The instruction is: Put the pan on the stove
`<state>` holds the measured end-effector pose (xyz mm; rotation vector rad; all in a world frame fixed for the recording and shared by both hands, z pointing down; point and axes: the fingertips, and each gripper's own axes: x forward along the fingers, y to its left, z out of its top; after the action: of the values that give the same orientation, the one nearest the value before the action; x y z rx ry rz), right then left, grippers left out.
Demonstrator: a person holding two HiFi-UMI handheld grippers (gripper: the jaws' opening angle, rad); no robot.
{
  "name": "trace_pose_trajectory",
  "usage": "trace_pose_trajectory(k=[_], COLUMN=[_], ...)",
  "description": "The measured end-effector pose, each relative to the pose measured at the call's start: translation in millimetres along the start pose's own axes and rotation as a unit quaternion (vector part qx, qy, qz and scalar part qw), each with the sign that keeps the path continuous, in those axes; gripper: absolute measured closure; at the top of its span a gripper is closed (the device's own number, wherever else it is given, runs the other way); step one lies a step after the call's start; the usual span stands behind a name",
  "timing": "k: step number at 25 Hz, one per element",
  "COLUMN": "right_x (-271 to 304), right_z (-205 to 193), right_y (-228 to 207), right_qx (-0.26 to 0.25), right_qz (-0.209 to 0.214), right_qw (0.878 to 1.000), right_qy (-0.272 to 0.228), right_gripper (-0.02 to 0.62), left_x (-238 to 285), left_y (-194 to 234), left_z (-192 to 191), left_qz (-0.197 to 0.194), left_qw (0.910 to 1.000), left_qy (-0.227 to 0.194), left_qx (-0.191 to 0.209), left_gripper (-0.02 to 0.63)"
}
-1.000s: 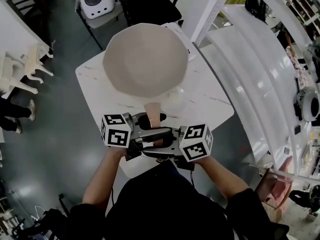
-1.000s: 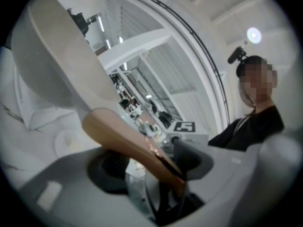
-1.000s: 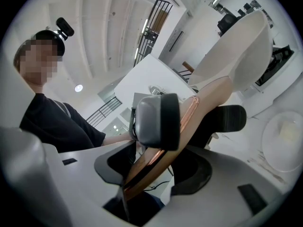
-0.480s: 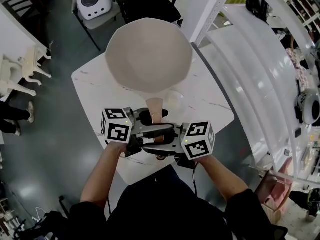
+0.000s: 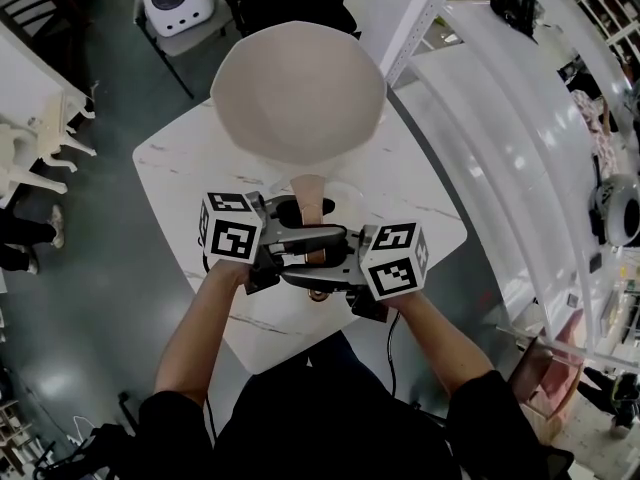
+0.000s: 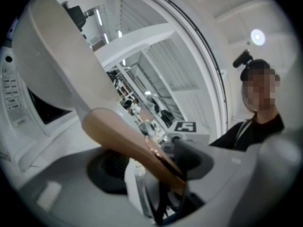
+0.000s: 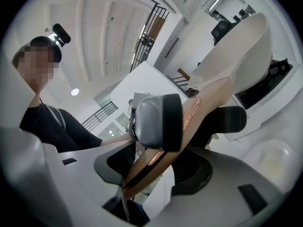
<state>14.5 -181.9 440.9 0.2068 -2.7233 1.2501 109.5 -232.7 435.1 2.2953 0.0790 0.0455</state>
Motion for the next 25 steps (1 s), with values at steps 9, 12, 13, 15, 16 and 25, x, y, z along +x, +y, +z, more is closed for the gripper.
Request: trace_pose_trajectory(k=[9, 12, 13, 15, 16, 25], right_x=[-7, -9, -10, -11, -11, -10], right_z=[19, 25, 27, 28, 28, 23], right_y=[-27, -34, -37, -41, -43, -54], right_qx=[0.009, 0.014, 0.017, 0.022, 0.024, 0.027], right_qz=[-0.003, -0.003, -0.004, -0.005, -0.005, -0.015], right_qw=[1.0, 1.0, 1.0, 1.0, 1.0, 0.999], right_qy=[-0.006, -0.01, -0.012, -0.015, -0.015, -0.017], right_gripper=[0.39, 0.39, 0.388, 0.387, 0.388, 0.388], left_x=[8, 10, 12, 14, 15, 17], left_y=[26, 34, 36, 41, 42, 53], left_z=[19, 24, 25, 27, 26, 19], left_qz=[-0.003, -0.006, -0.007, -0.009, -0.01, -0.007], left_qw=[0.9999, 0.9998, 0.9997, 0.9996, 0.9995, 0.9996], left_qy=[0.0, -0.001, -0.002, -0.002, -0.001, 0.012], left_qx=[-0.01, -0.018, -0.022, -0.028, -0.029, -0.024], left_gripper=[0.314, 0.316, 0.314, 0.314, 0.314, 0.314])
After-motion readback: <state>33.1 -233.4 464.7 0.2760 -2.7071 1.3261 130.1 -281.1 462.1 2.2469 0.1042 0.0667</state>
